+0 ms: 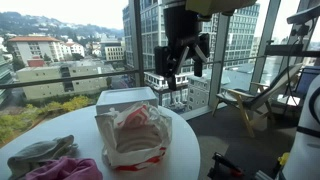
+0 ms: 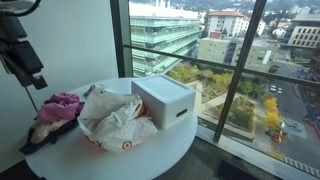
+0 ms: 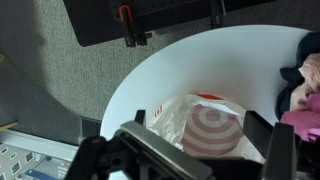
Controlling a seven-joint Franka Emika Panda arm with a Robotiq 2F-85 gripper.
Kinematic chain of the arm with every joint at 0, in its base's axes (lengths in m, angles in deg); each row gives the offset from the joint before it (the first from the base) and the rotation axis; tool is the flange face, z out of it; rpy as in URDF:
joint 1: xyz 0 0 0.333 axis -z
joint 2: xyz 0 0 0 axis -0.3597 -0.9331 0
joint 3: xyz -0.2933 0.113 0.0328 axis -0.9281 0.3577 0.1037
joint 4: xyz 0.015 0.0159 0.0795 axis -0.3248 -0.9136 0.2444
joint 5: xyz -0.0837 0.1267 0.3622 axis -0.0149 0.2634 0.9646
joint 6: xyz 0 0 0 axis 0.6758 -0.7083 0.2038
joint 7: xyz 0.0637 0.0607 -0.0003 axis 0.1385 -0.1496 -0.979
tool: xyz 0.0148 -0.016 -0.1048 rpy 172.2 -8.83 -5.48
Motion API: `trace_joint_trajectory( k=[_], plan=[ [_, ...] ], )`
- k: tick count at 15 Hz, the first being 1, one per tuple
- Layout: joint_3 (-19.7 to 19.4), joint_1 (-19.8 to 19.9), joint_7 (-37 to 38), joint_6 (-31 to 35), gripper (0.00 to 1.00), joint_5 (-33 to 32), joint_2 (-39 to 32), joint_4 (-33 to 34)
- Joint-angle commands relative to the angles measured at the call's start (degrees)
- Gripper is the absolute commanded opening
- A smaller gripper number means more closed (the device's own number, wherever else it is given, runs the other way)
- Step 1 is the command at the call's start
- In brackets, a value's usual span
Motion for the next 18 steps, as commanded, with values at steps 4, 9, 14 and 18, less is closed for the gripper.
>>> trace_joint_trajectory(
  k=[4, 9, 14, 18],
  plan=[
    [-0.49, -0.62, 0.39, -0.08, 1.00, -0.41, -0.11, 0.33],
    [1.15, -1.92, -1.01, 1.52, 1.00, -0.35, -3.75, -0.56],
    [7.32, -8.21, -1.27, 17.67, 1.00, 1.56, -17.24, -0.11],
    [15.07, -6.70, -0.74, 33.56, 1.00, -1.67, -31.79, 3.27]
  ],
)
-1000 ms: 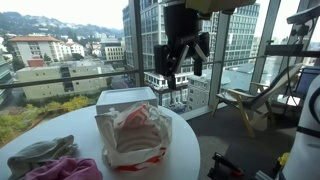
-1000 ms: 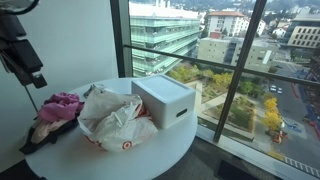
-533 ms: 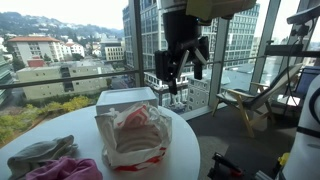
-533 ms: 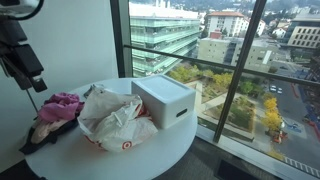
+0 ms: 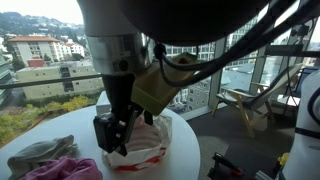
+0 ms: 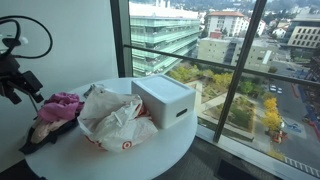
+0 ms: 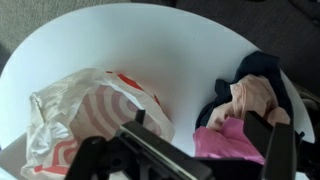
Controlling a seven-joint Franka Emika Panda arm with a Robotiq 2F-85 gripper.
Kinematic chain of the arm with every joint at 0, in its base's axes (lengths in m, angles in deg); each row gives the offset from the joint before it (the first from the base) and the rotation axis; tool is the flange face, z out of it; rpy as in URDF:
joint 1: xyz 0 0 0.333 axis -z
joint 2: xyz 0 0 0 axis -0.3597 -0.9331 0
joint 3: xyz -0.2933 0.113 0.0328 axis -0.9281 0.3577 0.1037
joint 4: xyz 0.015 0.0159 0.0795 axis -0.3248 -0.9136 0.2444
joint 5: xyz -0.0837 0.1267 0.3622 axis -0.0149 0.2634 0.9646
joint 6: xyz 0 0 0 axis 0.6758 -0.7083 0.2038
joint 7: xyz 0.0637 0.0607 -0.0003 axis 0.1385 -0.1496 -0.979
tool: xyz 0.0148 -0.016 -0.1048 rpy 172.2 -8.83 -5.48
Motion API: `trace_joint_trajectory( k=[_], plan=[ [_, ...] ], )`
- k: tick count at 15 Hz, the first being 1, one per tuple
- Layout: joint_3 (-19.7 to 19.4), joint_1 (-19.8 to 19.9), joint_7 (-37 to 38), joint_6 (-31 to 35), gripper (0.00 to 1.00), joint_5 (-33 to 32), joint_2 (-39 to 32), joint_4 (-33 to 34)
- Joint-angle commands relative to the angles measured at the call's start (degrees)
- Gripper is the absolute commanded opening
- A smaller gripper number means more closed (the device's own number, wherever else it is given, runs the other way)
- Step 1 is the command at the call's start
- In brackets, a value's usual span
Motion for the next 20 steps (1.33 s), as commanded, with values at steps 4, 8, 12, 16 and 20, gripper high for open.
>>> trace_joint_trajectory(
  k=[4, 8, 12, 16, 20],
  plan=[
    [10.53, 7.67, 3.26, 15.94, 1.00, -12.10, -25.41, 9.84],
    [3.88, 2.52, 8.46, 18.55, 1.00, -24.75, -39.05, 17.18],
    [-8.17, -8.63, 11.11, 22.34, 1.00, -30.64, -48.08, 23.72],
    [-16.58, -17.18, 11.87, 24.85, 0.66, -33.82, -51.91, 27.73],
    [-19.04, -21.31, 11.16, 24.34, 0.35, -33.38, -48.87, 26.26]
  ],
)
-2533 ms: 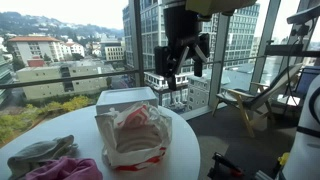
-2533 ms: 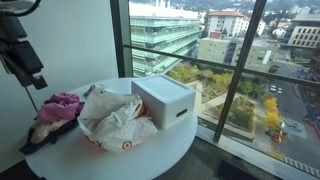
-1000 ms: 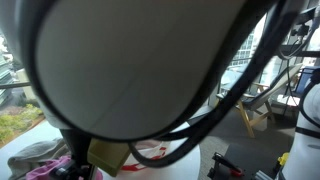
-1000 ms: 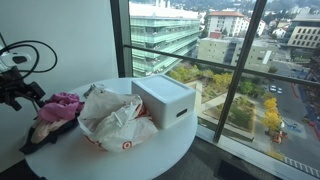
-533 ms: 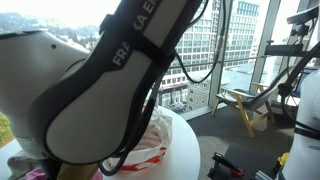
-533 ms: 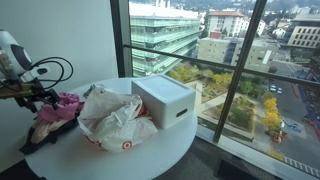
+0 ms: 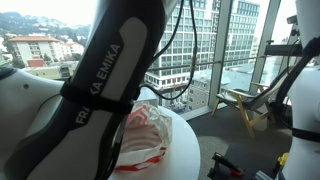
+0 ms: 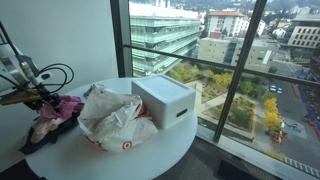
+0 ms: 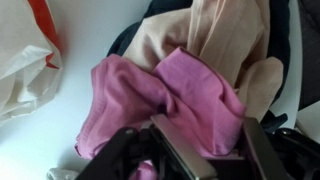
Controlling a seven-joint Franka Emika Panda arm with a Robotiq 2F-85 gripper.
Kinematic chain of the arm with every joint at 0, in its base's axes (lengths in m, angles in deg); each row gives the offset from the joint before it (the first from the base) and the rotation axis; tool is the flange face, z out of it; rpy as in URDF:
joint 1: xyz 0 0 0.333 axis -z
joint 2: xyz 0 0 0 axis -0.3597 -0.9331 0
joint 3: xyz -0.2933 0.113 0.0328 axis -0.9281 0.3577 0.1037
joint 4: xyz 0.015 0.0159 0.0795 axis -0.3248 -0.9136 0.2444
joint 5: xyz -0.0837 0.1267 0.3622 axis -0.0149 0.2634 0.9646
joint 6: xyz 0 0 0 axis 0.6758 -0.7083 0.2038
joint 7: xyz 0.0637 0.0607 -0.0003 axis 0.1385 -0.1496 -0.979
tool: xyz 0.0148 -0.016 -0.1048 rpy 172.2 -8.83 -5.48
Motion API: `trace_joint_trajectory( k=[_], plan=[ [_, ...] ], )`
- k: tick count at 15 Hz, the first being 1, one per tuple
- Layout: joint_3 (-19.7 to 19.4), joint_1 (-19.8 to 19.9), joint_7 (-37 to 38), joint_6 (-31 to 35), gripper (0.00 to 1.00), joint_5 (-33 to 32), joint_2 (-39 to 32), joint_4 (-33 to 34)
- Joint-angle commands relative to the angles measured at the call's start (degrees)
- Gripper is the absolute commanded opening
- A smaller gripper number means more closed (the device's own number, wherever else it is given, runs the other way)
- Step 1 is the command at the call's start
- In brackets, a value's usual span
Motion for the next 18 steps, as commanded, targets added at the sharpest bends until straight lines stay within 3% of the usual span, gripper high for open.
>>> trace_joint_trajectory(
  k=[1, 4, 7, 8, 9, 18],
  plan=[
    [-2.20, -3.67, 0.48, -0.46, 0.27, -0.74, 3.85, -1.33],
    [-3.09, -4.70, 1.34, -1.52, 0.05, -1.59, 7.00, -2.78],
    [-3.38, -4.27, 1.48, -3.40, 0.01, -2.47, 9.01, -3.40],
    [-3.26, -3.87, 1.63, -4.00, 0.35, -2.46, 9.24, -3.50],
    [-3.09, -3.39, 1.49, -4.52, 0.36, -2.26, 9.22, -3.61],
    [-3.36, -1.57, 7.25, 0.69, 1.00, -1.24, 6.09, -3.55]
  ],
)
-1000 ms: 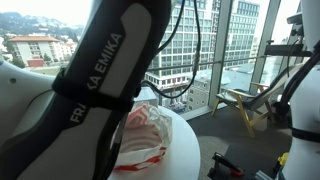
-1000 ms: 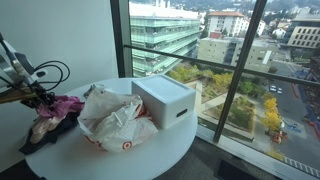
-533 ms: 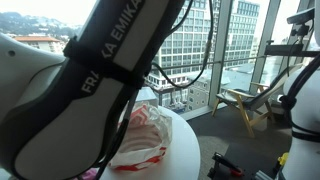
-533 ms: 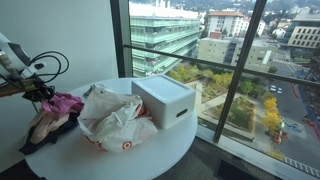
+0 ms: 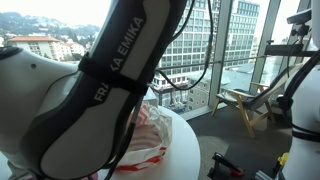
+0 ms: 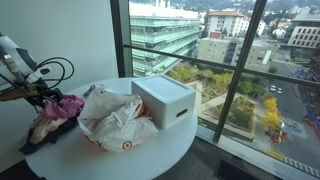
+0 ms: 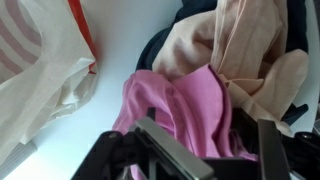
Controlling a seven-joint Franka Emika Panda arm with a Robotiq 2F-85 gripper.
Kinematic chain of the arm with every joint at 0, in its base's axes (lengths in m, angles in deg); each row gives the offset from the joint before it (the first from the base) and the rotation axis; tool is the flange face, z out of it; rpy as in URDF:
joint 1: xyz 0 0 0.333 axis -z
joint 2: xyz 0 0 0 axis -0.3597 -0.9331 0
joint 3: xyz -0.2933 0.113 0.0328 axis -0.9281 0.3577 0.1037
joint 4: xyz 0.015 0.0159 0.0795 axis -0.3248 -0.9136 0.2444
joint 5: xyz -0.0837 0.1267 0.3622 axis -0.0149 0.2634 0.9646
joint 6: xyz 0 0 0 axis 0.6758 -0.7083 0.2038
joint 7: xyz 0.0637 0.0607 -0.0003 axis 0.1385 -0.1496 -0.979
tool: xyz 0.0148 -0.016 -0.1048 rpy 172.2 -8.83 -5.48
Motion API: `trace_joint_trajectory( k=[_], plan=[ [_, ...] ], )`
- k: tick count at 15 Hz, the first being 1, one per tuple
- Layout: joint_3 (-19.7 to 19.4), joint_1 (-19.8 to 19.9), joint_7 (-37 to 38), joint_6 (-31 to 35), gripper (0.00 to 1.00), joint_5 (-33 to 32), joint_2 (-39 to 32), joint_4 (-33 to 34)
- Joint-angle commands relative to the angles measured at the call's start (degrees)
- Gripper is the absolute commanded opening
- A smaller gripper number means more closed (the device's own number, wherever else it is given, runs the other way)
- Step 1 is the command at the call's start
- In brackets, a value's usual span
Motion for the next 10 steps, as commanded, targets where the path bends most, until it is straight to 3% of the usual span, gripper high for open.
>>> trace_joint_trajectory(
  k=[1, 4, 5, 7, 10],
  plan=[
    [-0.46, 0.17, 3.70, 3.14, 1.00, -0.22, 0.35, 0.16],
    [-1.03, 0.01, 5.74, 4.60, 1.00, -0.75, 0.33, 0.54],
    [-1.44, -0.19, 6.74, 4.77, 0.78, -1.33, -0.08, 0.83],
    [-1.55, -0.19, 7.22, 4.66, 0.72, -1.24, -0.70, 1.00],
    [-2.11, -0.51, 8.51, 5.25, 0.48, -2.52, -0.56, 0.70]
  ],
)
